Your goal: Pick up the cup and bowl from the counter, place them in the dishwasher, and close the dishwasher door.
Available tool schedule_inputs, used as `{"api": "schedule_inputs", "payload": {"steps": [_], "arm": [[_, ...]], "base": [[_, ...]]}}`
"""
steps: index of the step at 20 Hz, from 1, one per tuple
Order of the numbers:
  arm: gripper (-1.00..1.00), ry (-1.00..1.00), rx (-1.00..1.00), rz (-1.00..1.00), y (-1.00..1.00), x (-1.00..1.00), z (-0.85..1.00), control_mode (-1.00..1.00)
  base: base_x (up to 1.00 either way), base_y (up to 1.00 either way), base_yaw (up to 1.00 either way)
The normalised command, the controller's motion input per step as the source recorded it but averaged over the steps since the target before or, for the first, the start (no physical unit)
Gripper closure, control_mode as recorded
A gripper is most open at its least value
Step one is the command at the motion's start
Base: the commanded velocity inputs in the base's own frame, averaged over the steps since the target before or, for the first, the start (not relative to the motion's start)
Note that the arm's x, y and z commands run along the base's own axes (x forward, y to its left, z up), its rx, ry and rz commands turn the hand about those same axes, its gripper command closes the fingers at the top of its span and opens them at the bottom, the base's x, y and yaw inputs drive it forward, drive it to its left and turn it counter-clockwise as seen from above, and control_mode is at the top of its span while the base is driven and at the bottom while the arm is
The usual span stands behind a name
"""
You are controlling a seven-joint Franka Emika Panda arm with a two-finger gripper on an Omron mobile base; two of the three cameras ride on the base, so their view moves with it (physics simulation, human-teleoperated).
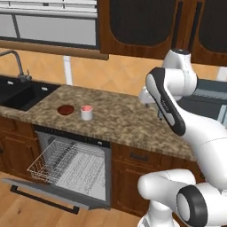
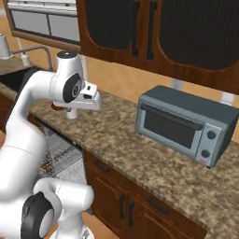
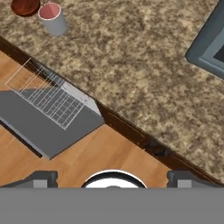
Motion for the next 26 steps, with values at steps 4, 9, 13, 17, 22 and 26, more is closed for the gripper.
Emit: {"api": "schedule_inputs", "payload": {"steps": [4,9,13,17,22,26], "arm": [[-1.0,0.0,0.0,0.0,0.0,0.0,0.0,1.0],[-1.0,0.0,0.0,0.0,0.0,0.0,0.0,1.0],[-1.0,0.0,0.0,0.0,0.0,0.0,0.0,1.0],[-1.0,0.0,0.0,0.0,0.0,0.0,0.0,1.0],[-1.0,0.0,0.0,0.0,0.0,0.0,0.0,1.0],[-1.0,0.0,0.0,0.0,0.0,0.0,0.0,1.0]], "base": [[0.54,-0.26,0.34],[0.43,-0.25,0.36],[0.14,-0.02,0.36],[0.45,-0.25,0.33],[0.4,-0.27,0.25],[0.03,0.0,0.08]]}}
